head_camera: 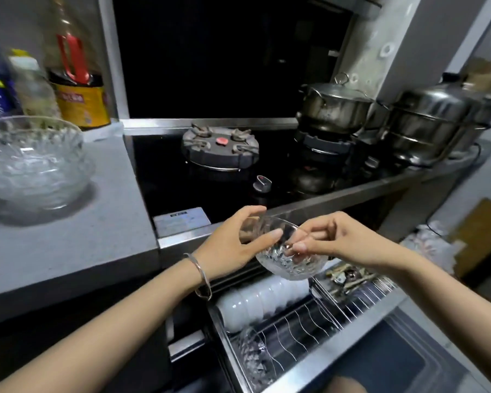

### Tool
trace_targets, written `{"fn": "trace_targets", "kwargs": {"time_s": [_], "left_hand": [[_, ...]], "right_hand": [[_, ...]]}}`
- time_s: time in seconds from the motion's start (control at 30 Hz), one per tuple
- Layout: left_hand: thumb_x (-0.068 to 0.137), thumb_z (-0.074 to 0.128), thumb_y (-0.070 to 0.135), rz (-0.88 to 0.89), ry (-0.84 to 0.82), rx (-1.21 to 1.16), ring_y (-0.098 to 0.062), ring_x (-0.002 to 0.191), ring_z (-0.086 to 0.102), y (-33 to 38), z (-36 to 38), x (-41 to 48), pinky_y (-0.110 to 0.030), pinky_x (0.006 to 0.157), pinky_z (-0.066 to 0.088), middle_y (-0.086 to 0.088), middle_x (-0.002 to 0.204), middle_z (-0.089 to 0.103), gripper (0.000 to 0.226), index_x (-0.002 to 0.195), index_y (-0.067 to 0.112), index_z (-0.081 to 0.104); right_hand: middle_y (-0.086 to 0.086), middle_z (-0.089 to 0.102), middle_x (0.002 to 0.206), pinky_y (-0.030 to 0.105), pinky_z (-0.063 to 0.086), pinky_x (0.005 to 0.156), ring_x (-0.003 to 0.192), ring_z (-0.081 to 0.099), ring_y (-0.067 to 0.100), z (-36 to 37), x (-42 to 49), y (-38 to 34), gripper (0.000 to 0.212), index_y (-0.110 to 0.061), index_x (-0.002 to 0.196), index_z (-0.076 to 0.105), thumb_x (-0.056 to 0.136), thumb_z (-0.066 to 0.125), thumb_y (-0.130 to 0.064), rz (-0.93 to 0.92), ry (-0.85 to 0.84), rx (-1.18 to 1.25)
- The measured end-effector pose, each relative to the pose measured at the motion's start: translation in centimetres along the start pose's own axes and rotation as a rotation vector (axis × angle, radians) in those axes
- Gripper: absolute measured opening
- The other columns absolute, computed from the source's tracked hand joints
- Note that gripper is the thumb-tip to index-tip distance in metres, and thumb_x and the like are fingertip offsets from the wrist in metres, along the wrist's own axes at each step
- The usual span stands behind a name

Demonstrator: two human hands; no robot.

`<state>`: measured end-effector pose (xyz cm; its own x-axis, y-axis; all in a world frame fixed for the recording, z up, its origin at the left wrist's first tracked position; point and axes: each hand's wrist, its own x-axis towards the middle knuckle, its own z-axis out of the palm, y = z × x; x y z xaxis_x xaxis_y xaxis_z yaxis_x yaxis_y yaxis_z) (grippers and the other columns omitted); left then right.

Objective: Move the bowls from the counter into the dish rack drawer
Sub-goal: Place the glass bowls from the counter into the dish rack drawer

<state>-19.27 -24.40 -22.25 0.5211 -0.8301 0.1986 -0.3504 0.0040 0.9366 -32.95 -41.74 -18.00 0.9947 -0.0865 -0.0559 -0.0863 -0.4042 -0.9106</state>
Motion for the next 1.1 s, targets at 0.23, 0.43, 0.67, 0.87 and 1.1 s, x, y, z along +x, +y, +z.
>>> {"fn": "trace_targets", "kwargs": {"time_s": [0.23,0.43,0.67,0.87,1.1], "left_hand": [[0.070,0.057,0.062,-0.079,-0.184,0.208,-0.007,0.131,0.039,-8.2,4.5,-2.1,-0.029,0.111,0.032,0.007,0.146,0.038,0.082,0.141,0.029,0.031],[0.079,0.064,0.053,-0.181,-0.230,0.512,-0.017,0.142,0.018,-16.1,5.8,-3.4,-0.029,0.116,0.015,0.001,0.155,0.022,0.086,0.146,0.022,0.020],[0.068,0.053,0.077,-0.293,-0.335,0.712,-0.018,0.144,-0.013,-22.1,8.2,-5.2,-0.042,0.117,-0.011,0.002,0.158,-0.011,0.110,0.148,0.026,-0.003],[0.057,0.036,0.090,-0.268,-0.281,0.827,-0.022,0.144,-0.014,-25.1,8.7,-5.8,-0.037,0.114,-0.018,-0.001,0.158,-0.013,0.120,0.148,0.024,-0.007],[0.052,0.030,0.096,-0.259,-0.239,0.845,-0.021,0.145,-0.006,-25.8,8.9,-5.8,-0.033,0.112,-0.018,0.001,0.158,-0.010,0.126,0.148,0.022,-0.004]], "right_hand": [[0.008,0.076,0.096,0.014,0.054,0.065,0.082,0.072,0.011,0.8,-1.1,9.4,0.021,-0.008,0.095,0.074,0.079,0.073,-0.022,0.358,0.053,0.177],[0.009,0.073,0.084,0.019,0.053,0.056,0.068,0.066,0.014,2.5,0.8,14.4,0.036,-0.003,0.100,0.071,0.073,0.073,-0.025,0.612,0.093,0.288],[0.016,0.070,0.103,0.052,0.045,0.100,0.093,0.063,0.032,4.5,2.5,19.0,0.030,-0.004,0.105,0.067,0.083,0.068,-0.025,0.884,0.075,0.217],[0.006,0.067,0.085,0.035,0.054,0.077,0.072,0.062,0.017,5.9,3.9,22.3,0.018,-0.006,0.101,0.063,0.089,0.062,-0.020,0.980,0.020,0.275],[0.000,0.066,0.077,0.019,0.047,0.054,0.069,0.057,0.009,7.2,5.6,25.1,0.011,-0.007,0.091,0.063,0.092,0.058,-0.017,1.078,-0.059,0.342]]}}
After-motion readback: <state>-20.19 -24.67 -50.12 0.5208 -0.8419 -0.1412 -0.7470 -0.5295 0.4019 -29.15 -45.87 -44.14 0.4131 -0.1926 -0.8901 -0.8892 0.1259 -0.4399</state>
